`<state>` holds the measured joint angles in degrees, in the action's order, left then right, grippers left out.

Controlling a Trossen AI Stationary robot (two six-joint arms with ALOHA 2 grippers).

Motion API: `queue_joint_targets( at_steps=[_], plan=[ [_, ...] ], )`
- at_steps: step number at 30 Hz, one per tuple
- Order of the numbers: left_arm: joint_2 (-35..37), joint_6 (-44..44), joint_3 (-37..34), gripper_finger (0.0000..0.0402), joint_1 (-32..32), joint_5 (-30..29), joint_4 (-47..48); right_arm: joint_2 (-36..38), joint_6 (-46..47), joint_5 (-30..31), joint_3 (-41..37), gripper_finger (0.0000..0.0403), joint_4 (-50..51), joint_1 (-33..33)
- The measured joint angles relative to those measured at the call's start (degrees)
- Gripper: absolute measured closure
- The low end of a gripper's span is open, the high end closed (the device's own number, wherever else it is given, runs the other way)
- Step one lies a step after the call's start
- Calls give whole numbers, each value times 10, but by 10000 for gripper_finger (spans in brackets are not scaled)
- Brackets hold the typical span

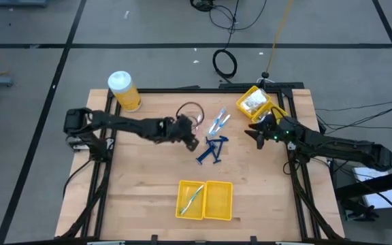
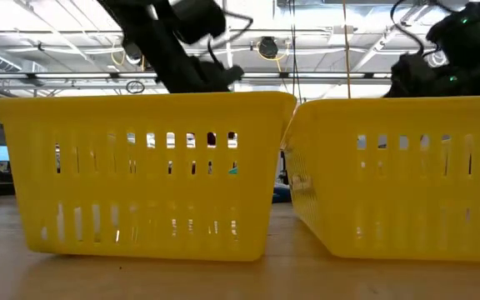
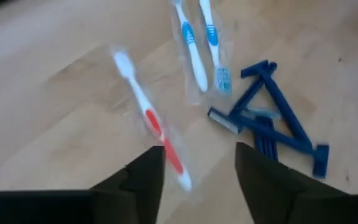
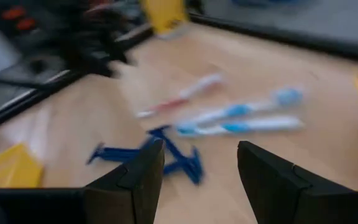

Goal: Pick & Place Travel size toiletries
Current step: Put the white and red toothbrush into the bottom left yellow bin

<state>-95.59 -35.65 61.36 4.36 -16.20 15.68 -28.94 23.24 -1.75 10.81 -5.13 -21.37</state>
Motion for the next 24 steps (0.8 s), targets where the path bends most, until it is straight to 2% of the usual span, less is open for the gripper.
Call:
queue_joint_targets(
  at_steps=[3, 6, 8, 11, 15, 19, 24],
  plan=[
    [-35, -13, 0, 180, 36, 40, -32, 4, -70, 3, 0, 211, -50, 41],
    [-68, -45, 0, 173, 61, 45, -25, 6, -141, 24, 0, 211, -85, 85],
    [-87, -61, 0, 176, 72, 51, -17, 6, -186, 54, 0, 211, -95, 116],
    [-107, -84, 0, 185, 80, 90, -22, 5, -231, 111, 0, 211, -106, 163],
    [-132, -54, 16, 198, 75, 102, -15, 5, -276, 173, 0, 211, -137, 217],
    [-160, -18, 68, 213, 72, 102, 29, 5, -299, 198, 0, 211, -180, 259],
    [-207, -15, 161, 232, 79, 81, 143, 5, -316, 239, 0, 211, -190, 293]
  ],
)
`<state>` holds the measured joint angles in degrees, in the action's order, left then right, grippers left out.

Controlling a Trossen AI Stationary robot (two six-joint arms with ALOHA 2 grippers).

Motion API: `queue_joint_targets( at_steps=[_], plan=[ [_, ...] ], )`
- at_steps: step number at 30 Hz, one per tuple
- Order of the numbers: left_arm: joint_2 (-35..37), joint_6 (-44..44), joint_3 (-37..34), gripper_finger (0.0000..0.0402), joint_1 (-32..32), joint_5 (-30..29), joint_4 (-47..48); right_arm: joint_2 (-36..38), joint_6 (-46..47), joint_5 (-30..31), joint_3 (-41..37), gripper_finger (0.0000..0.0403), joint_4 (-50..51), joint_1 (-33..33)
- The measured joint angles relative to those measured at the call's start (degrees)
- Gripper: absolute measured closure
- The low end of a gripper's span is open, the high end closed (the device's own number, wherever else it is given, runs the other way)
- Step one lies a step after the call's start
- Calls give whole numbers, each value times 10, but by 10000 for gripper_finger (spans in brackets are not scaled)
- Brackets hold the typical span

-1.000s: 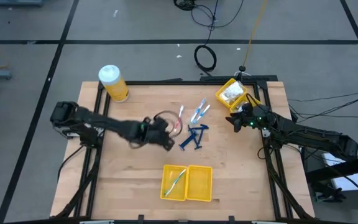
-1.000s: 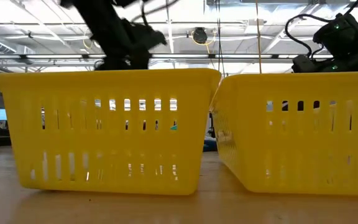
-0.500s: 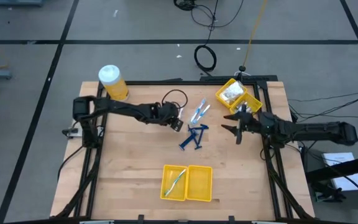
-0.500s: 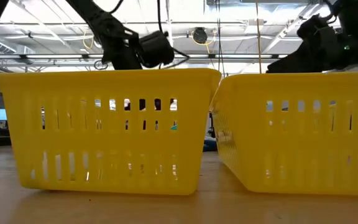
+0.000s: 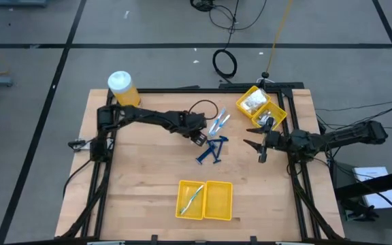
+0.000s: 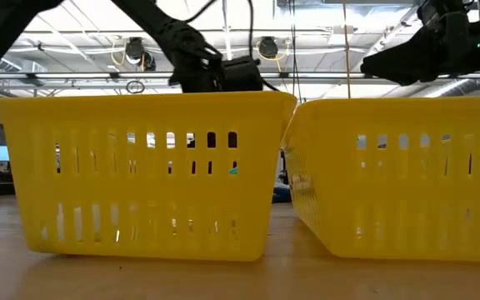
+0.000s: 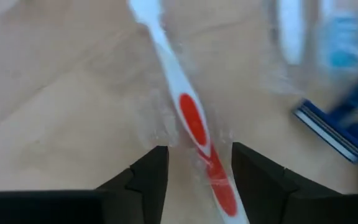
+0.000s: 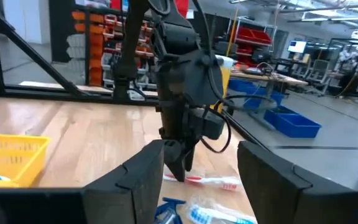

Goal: Pick & Place Travel size toiletries
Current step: Put the white and red toothbrush into the bottom left yellow bin

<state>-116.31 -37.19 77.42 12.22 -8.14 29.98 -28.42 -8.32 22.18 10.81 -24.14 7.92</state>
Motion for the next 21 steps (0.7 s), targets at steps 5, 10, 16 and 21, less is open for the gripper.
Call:
queue_joint_targets(
  at_steps=[5, 10, 16, 21],
  plan=[
    [-50, -14, 61, 252, 7, -6, 72, -1, -17, 34, 0, 211, 0, 16],
    [-75, -17, 64, 268, 9, 12, 59, -1, -19, 34, 0, 211, -7, 16],
    [-74, -16, 63, 314, 7, 3, 72, -2, -18, 35, 0, 211, -7, 16],
    [-49, -2, 61, 389, 5, -1, 89, -1, -16, 35, 0, 211, -8, 16]
  ],
)
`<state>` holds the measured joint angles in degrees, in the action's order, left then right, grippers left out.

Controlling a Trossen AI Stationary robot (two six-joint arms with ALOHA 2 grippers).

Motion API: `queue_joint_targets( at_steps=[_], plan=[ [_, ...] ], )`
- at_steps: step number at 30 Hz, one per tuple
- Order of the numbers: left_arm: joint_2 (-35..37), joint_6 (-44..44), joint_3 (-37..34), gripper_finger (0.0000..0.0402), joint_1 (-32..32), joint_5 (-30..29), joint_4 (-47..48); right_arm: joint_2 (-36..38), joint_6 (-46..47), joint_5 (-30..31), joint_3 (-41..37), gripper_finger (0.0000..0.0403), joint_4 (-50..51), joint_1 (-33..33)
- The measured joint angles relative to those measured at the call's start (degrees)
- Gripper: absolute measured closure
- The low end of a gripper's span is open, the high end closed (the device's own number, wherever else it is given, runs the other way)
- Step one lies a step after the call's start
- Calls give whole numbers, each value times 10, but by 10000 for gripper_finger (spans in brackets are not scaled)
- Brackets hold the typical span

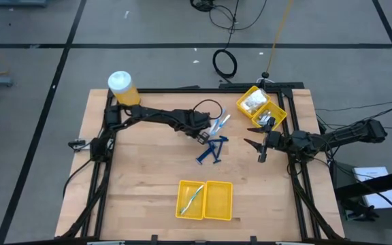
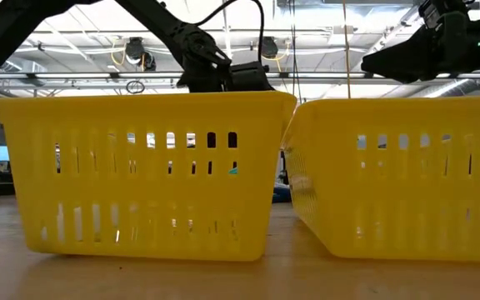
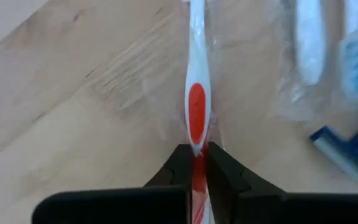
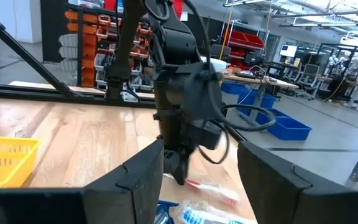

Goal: Pick & Place Travel size toiletries
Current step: Put the white and red toothbrush into the bottom left yellow bin

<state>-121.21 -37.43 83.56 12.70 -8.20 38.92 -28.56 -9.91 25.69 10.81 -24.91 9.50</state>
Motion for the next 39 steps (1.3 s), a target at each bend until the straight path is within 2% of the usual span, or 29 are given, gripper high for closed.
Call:
queue_joint_targets(
  at_steps=[4, 9, 12, 17, 22, 26, 31, 34, 39],
  plan=[
    [47, -1, -7, 391, -22, -33, 37, 0, 2, 0, 0, 211, 0, 0],
    [139, -20, -2, 393, -82, -74, 46, 0, 2, 0, 0, 211, -1, 0],
    [181, -42, -4, 396, -145, -97, 44, 0, 2, 0, 0, 211, -1, 0],
    [225, -124, -1, 395, -279, -175, 39, 0, 2, 0, 0, 211, -1, 0],
    [213, -240, -1, 392, -407, -230, 16, 0, 1, 1, 0, 211, -1, -1],
    [173, -303, -2, 390, -475, -251, -36, 0, 0, 2, 0, 211, -1, -1],
    [125, -347, -2, 392, -512, -269, -96, 0, -7, 22, 0, 211, -2, -1],
    [96, -391, -2, 386, -518, -276, -99, 0, 1, 46, 0, 211, -2, -1],
    [64, -456, -2, 396, -522, -279, -102, 0, 23, 45, 0, 211, -1, 0]
  ],
)
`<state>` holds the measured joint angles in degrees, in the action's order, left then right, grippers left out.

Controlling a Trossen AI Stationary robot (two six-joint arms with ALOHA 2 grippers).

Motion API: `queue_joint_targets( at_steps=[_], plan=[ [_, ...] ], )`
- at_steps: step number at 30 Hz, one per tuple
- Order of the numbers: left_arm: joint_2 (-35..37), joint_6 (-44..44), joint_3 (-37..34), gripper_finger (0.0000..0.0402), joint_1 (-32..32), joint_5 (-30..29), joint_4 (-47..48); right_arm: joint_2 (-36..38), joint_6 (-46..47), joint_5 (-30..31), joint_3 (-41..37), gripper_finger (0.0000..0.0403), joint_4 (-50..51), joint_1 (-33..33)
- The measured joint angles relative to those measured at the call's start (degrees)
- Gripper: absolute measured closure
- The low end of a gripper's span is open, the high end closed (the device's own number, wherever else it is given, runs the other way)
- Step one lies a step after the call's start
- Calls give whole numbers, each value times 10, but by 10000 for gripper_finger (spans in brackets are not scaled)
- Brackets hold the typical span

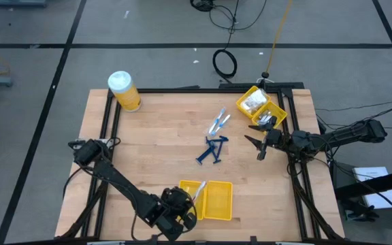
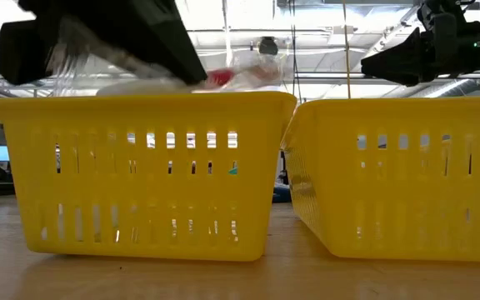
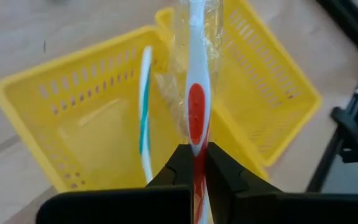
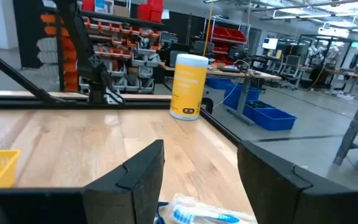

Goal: Pick & Place Travel size toiletries
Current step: Put the white and red toothbrush into the bottom left yellow bin

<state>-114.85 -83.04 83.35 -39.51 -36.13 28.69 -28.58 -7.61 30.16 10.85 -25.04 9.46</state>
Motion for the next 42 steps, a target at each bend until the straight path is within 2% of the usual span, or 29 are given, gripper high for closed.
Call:
queue_joint_targets(
  at_steps=[4, 9, 15, 22, 26, 29, 32, 37, 42],
  plan=[
    [-5, 5, 0, 373, 0, 1, -2, 0, 16, -1, 0, 211, 0, 0],
    [-4, 38, 0, 302, 0, 1, -2, 0, 24, -1, 0, 211, 2, 0],
    [-4, 39, 0, 221, 0, 1, -2, 0, 24, -1, 0, 211, 2, 0],
    [9, 62, 0, 168, 6, 0, 0, 0, 24, -2, 0, 211, 5, 0],
    [31, 112, 0, 161, 17, -7, -25, 0, 24, -2, 0, 211, 5, 0],
    [34, 166, 1, 165, 24, -6, -108, 0, 24, -2, 0, 211, 5, 0],
    [22, 226, 2, 174, 43, 49, -179, 0, 24, -2, 0, 211, 4, 0],
    [-11, 210, 1, 194, 94, 159, -190, 0, 27, -2, 0, 211, 4, 0],
    [-19, 181, 1, 212, 110, 181, -155, 0, 27, -2, 0, 211, 6, 0]
  ],
)
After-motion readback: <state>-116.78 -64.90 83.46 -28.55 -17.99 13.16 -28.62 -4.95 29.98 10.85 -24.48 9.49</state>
